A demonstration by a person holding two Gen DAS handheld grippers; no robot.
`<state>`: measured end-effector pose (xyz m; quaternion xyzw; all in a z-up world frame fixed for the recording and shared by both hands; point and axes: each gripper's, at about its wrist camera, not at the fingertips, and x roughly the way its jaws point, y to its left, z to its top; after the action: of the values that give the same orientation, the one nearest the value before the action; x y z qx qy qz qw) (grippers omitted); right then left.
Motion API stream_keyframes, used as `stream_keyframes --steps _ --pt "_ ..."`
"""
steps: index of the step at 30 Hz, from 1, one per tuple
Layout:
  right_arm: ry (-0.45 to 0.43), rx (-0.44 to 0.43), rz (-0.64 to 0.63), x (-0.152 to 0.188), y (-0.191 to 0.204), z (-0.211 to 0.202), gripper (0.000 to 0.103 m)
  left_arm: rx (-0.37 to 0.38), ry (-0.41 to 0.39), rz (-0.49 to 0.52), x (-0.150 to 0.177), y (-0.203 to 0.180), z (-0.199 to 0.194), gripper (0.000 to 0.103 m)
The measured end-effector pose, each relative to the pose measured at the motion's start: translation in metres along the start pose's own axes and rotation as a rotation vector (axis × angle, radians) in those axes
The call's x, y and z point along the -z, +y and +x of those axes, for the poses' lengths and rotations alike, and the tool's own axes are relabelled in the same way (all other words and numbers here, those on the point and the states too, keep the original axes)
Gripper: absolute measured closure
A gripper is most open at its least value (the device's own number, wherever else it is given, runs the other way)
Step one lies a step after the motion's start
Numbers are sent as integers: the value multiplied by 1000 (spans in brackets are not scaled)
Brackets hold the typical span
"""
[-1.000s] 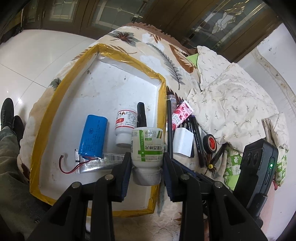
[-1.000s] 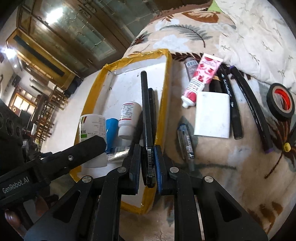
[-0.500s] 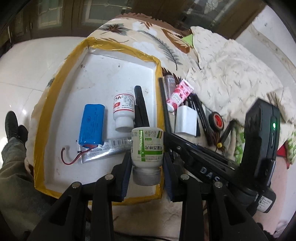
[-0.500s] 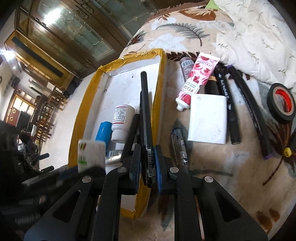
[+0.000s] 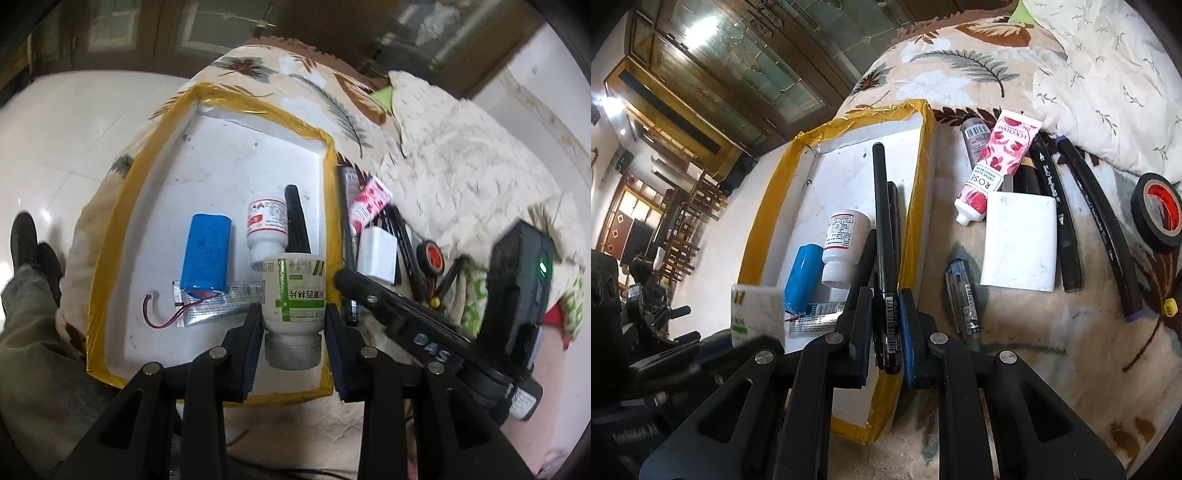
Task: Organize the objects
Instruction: 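Carry the green-labelled bottle and black pen over the tray with both tools, then open the left tool to drop the green-labelled bottle while the right tool drops the black pen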
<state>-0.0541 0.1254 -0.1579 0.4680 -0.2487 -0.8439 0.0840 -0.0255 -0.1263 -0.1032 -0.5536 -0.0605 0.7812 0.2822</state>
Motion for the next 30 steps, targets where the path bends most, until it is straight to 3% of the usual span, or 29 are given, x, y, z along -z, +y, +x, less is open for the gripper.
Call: stream_keyframes --steps 3,6,10,18,26,30 --pt "-47 0 4 -3 0 -12 89 11 -44 -35 -7 6 -7 70" --pt "-64 -18 -40 -9 11 -20 89 -32 -78 -61 -19 15 -12 70" --pt "-34 -47 -30 -16 18 -8 89 -42 -51 -111 -30 35 0 70" --pt "14 6 -52 -23 22 26 89 -71 -59 -132 -40 50 17 70" --pt "36 41 -67 -26 25 38 90 -9 -76 -174 -39 65 30 70" --pt "44 51 -53 -27 22 43 89 -72 -120 -143 -37 64 33 70"
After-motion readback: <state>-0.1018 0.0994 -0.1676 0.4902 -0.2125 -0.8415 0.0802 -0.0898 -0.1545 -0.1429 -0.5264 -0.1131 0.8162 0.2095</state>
